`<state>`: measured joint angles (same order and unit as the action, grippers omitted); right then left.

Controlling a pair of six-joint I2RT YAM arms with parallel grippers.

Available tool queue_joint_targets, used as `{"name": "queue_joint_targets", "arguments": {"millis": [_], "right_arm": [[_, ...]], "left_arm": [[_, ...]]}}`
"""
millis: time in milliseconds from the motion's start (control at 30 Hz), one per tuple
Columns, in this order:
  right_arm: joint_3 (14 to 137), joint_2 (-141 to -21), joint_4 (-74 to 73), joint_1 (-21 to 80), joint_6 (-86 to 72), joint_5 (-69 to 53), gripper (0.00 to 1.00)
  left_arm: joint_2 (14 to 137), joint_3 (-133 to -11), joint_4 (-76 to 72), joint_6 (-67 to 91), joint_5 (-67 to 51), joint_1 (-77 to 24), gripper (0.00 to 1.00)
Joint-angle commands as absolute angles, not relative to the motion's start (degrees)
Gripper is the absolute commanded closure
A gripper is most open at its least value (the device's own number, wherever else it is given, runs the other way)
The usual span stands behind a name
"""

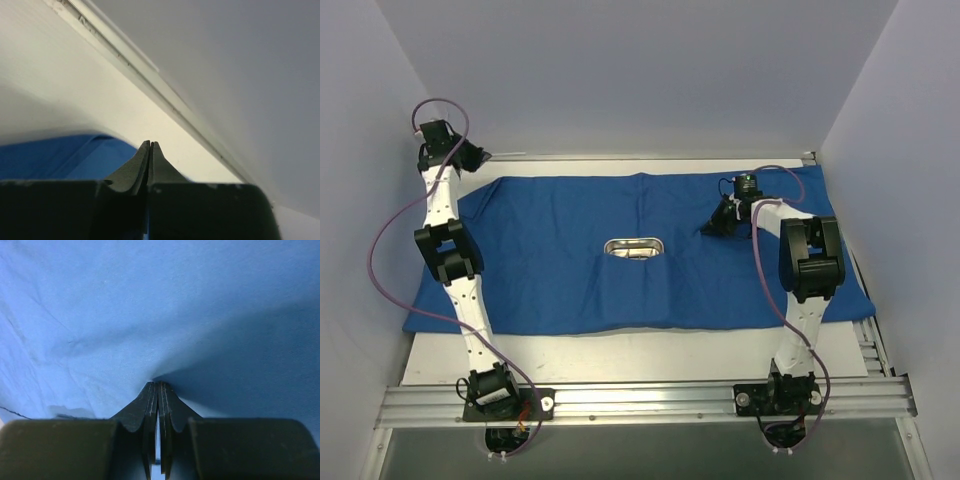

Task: Open and lay out the surgical kit
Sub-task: Open the surgical kit at the center of the board.

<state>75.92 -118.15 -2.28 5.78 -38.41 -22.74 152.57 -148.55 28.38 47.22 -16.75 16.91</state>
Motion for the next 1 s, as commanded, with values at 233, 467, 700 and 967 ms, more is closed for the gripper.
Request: {"name": "queue_joint_targets", "arguments": {"millis": [233,467,700,967], "right_arm": [[69.53,-119.45,-6.33,7.56,-37.97,-19.51,1.00],[68.20,-117.51,-7.38,7.21,-37.18,-18.55,1.00],[66.80,-116.63,-7.38,6.86,-37.53,-17.75,1.00],[66.18,-117.51,-5.71,7.38,-38.58,-17.67,1.00]], "left_arm": [[148.88,-146.15,50.88,32.27,-3.96,13.80,0.98],[153.98,-153.99,51.87,25.23,4.30,12.48,0.98],[158.02,-157.40,49.48,18.82,6.94,12.39,0.98],[158.74,-158.74,45.38,14.42,9.67,12.66,0.98]]}}
